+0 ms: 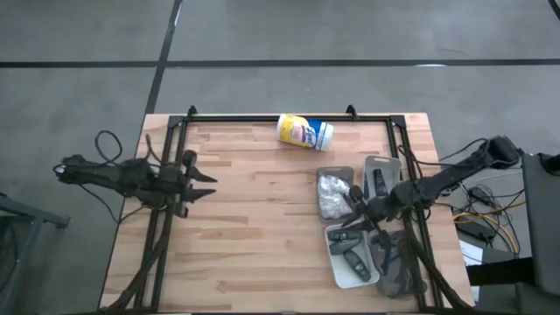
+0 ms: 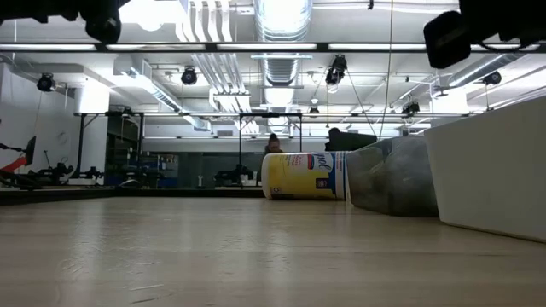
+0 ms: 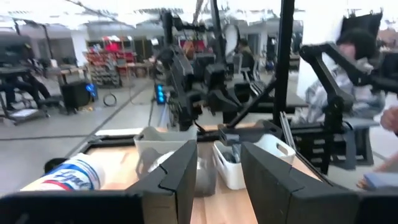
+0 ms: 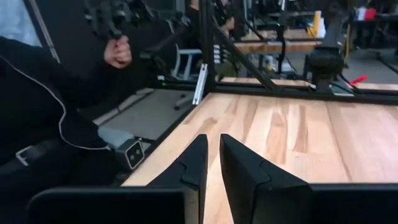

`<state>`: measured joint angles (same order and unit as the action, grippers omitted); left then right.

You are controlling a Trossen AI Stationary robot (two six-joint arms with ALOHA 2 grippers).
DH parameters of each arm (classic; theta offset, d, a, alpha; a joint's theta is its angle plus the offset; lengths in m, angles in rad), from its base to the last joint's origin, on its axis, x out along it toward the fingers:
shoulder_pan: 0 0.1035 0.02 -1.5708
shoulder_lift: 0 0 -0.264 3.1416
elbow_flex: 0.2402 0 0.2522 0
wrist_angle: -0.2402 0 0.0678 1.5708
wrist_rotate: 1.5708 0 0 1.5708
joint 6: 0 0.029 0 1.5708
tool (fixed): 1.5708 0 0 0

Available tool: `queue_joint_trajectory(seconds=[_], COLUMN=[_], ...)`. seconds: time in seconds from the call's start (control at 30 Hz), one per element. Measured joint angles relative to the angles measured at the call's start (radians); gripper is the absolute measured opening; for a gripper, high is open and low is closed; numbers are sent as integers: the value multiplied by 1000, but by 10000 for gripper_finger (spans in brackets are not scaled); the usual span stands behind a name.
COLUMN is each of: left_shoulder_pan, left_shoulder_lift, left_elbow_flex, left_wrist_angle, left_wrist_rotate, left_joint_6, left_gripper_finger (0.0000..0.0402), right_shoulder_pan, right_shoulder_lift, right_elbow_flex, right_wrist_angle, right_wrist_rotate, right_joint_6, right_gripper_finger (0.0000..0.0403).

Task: Pick & Place Travel size toiletries
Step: Return to Home Position

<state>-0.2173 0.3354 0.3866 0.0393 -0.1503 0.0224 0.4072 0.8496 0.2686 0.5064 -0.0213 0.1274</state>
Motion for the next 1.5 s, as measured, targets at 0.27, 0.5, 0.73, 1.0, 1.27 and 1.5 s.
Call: queue_joint_trajectory(seconds=[0.27, 0.5, 0.73, 1.0, 1.27, 1.5], left_shoulder_pan=[0, 0, 0, 0, 2, 1], left_shoulder_lift=[-146, -250, -310, -306, -308, -307], left_elbow_flex=[-96, -192, -349, -378, -378, -378], left_wrist_angle=[-46, -42, 57, 52, 57, 49], left_wrist_rotate=[-8, -9, -16, -41, -67, -66], left_joint_6=[0, 2, 13, 35, 48, 45], left_gripper_finger=[131, 130, 130, 130, 131, 131], right_shoulder_pan=[-86, -94, -94, -93, -173, -322], right_shoulder_lift=[-10, -26, -24, -23, -112, -386], right_elbow_flex=[-114, -145, -197, -260, -260, -260], right_wrist_angle=[164, 176, 249, 316, 150, -55], right_wrist_rotate=[-69, -69, -69, -69, -174, -194], right_joint_6=[-15, -31, -77, -108, -179, -187], right_gripper_finger=[48, 71, 94, 115, 138, 155])
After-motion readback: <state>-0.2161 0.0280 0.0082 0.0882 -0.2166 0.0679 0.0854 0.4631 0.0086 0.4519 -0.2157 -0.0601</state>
